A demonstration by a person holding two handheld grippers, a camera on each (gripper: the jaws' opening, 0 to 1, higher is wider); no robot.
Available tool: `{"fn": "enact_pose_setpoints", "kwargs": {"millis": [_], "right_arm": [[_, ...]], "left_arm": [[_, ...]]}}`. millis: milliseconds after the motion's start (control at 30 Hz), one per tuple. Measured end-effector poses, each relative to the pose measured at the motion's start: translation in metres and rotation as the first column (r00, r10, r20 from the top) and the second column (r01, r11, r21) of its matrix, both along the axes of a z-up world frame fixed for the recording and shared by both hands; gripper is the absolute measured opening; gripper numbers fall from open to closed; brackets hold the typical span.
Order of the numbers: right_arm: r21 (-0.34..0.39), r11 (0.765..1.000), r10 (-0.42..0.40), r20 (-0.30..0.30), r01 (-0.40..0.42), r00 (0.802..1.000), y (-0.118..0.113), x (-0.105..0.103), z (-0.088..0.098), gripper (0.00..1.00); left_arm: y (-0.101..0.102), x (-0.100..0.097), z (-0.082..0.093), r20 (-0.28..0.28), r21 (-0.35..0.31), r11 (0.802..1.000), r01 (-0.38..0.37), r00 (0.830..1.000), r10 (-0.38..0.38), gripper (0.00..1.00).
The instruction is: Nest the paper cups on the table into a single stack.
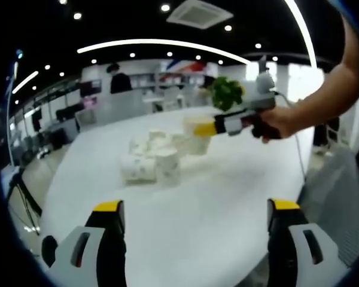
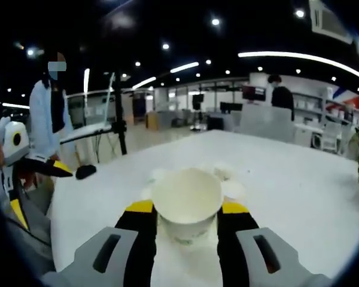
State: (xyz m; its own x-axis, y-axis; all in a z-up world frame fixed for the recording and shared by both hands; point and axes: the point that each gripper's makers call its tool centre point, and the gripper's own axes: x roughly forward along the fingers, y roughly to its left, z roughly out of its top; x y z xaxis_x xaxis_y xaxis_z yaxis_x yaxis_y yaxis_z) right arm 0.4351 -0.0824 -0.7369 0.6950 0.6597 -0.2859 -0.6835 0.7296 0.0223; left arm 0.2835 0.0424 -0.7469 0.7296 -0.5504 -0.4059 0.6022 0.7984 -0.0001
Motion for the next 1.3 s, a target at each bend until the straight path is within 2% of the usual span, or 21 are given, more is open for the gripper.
{"fn": "enact_pose_setpoints", "kwargs": {"millis": [467, 1300], "right_arm": [[0.035, 0.999, -0.002, -0.001, 0.002, 1.000, 0.001, -0.030, 0.006, 0.36], [0.000, 0.996, 0.093, -0.007, -0.093, 0.996, 0.011, -0.085, -0.004, 0.36]], "left_arm": [[-0.002, -0.003, -0.003, -0.011, 0.001, 1.000, 0.009, 1.000, -0.009, 0.96], [-0.006, -0.008, -0.006, -0.022, 0.012, 0.999, 0.030, 0.999, -0.029, 0.95]]}}
